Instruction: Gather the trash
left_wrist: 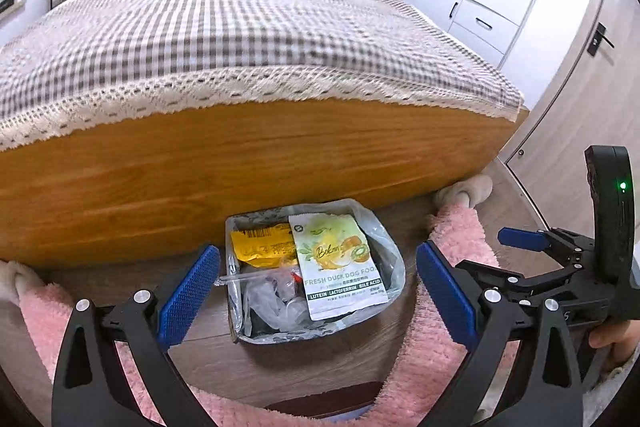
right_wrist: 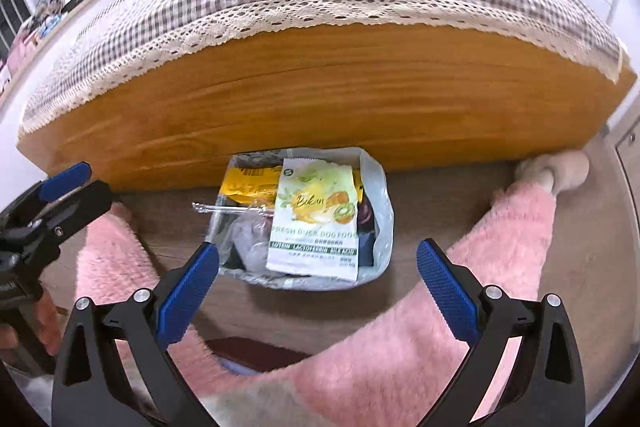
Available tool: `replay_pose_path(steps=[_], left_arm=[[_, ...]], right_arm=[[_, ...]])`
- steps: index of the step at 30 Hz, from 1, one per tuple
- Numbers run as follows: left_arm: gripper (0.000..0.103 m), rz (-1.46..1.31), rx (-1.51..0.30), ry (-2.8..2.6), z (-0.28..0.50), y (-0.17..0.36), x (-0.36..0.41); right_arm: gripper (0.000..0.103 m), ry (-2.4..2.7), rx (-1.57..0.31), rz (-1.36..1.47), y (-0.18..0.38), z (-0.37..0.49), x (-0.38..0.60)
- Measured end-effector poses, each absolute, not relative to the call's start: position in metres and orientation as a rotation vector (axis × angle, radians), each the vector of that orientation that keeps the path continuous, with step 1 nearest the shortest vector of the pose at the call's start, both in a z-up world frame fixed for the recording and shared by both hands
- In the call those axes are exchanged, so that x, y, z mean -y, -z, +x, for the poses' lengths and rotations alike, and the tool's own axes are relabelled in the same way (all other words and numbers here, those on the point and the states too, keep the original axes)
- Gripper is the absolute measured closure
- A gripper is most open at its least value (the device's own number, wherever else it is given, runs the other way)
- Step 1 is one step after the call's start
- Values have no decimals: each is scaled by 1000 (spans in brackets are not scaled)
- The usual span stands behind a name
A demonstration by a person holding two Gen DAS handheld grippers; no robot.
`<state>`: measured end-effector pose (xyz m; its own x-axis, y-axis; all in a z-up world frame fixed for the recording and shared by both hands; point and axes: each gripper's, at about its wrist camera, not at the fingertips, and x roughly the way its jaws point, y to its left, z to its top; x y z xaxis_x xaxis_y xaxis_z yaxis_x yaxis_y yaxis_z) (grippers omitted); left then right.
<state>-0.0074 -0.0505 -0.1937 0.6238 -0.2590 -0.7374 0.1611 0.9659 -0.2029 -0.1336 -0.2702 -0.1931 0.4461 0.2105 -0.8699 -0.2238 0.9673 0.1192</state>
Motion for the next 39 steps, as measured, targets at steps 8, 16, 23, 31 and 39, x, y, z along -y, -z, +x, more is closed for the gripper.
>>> replay_pose_path(steps=[8,16,23,31,39], left_arm=[[8,-53,-805,159,-24,179,51],[8,-88,-818,149,-25,184,48],[8,-114,-844,155,-24,190,47],[8,-111,-831,153,-26,186,47],[8,-80,-713,130,-42,163,47]], right_arm=[[8,-239,-1034,-74,177,-148,270],[8,-222,-1023,-78,174,-148,271],[8,-225,-1024,-85,175,-148,268],[8,-213,-1002,-88,170,-149,269],[8,-203,-906,-90,147,-162,276]])
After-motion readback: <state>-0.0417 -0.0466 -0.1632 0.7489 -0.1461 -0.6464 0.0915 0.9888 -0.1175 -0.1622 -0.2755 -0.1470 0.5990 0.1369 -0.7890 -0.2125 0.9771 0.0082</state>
